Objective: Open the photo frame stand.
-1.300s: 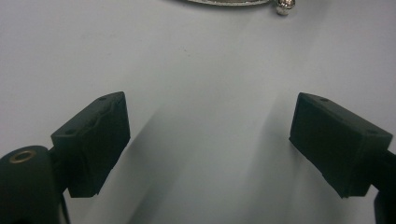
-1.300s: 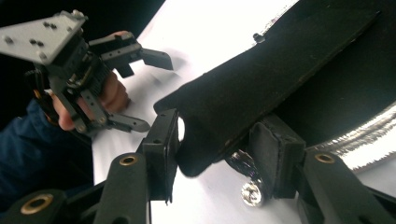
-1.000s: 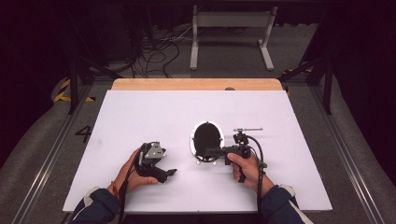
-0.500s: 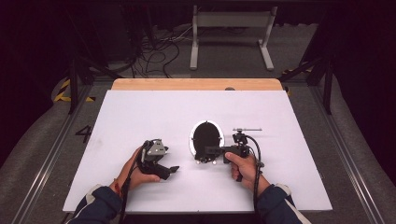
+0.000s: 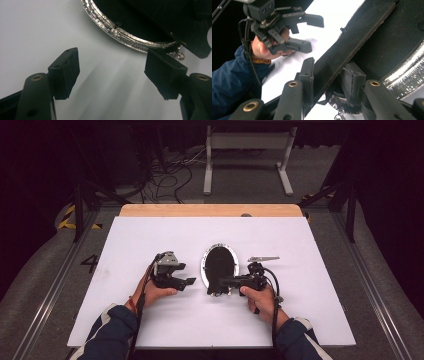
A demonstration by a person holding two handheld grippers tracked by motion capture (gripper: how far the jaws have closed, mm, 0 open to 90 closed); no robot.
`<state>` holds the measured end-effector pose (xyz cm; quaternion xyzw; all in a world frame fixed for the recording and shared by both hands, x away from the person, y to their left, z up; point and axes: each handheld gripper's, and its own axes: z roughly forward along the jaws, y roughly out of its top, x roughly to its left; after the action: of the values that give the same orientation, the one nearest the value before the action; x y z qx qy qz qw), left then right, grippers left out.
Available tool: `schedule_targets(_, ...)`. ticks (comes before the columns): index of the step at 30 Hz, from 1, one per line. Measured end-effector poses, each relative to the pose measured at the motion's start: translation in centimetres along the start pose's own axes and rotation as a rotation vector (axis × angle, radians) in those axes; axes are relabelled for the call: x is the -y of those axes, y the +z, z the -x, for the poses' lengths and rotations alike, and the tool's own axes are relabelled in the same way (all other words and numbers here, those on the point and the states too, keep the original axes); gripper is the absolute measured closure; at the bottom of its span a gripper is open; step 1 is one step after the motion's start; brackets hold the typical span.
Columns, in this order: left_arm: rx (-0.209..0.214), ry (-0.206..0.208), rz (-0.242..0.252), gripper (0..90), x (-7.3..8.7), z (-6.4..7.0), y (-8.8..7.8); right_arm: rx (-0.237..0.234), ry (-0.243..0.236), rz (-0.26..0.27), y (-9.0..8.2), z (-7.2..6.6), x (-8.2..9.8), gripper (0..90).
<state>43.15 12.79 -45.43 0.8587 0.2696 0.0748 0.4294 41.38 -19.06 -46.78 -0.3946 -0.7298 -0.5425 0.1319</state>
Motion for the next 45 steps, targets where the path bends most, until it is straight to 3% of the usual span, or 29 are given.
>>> schedule_targets(7, 0.017, -0.02, 0.008, 27.1, -0.7, -0.5, 1.1, 0.009, -0.069, -0.002, 0.0, -0.4, -0.1, 65.1)
schedule_targets(13, 0.041, -0.031, 0.028, 28.1, -1.4, -0.5, 1.9, 0.013, -0.084, -0.004, 0.0, -0.6, -0.1, 65.1)
schedule_targets(18, 0.067, -0.034, 0.013, 28.6, -1.5, -0.5, 2.6, 0.014, -0.095, -0.004, 0.1, -0.6, -0.1, 65.1)
schedule_targets(24, 0.118, -0.077, 0.039, 28.0, -1.9, -0.9, 2.8, 0.005, -0.111, -0.006, 0.0, -0.6, -0.1, 65.1)
schedule_targets(34, 0.168, -0.072, 0.007, 29.4, -2.1, -0.7, 3.6, 0.0, -0.133, -0.003, 0.0, -0.6, -0.1, 65.1)
schedule_targets(45, 0.21, -0.076, 0.01, 33.0, -2.0, -0.9, 3.7, 0.002, -0.163, -0.006, 0.0, -0.9, -0.1, 65.1)
